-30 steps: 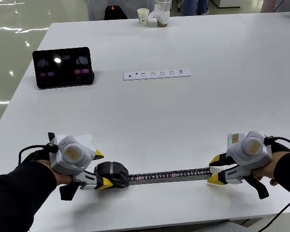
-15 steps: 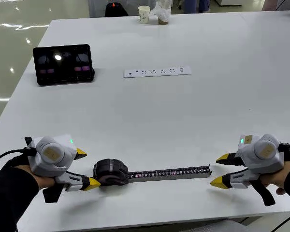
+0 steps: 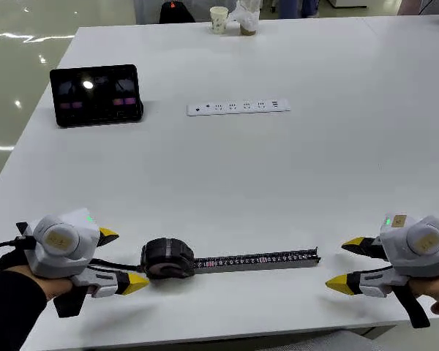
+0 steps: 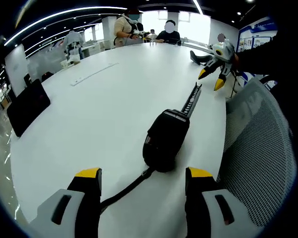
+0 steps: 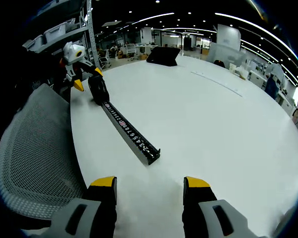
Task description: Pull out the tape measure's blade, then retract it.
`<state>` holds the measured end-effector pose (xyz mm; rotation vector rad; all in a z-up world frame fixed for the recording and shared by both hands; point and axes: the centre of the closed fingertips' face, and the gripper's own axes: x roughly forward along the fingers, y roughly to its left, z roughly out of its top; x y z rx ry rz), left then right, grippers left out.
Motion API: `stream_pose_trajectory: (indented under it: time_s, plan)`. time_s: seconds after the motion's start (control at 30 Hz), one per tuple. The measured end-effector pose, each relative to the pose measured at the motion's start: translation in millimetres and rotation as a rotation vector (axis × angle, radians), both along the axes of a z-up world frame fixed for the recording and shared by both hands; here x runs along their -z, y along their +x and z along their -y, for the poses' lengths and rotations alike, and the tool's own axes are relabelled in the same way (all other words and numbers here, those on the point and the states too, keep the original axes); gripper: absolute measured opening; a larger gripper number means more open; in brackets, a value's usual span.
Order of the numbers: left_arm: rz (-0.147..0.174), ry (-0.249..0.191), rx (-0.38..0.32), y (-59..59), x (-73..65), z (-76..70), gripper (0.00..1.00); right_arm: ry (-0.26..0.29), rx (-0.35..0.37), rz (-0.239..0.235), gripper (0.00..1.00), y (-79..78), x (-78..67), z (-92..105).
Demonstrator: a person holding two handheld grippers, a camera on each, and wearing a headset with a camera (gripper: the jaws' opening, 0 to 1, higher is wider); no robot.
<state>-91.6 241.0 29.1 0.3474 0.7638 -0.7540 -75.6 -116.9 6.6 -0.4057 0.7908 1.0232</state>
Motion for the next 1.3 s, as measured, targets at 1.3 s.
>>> stream_pose_trajectory:
  time_s: [1.3]
  plan:
    - [-0.030, -0.097, -0.206, -30.8, 4.0, -21.8, 0.94, 0.039, 0.121, 0.038, 0.89, -12.6, -2.8, 21.6]
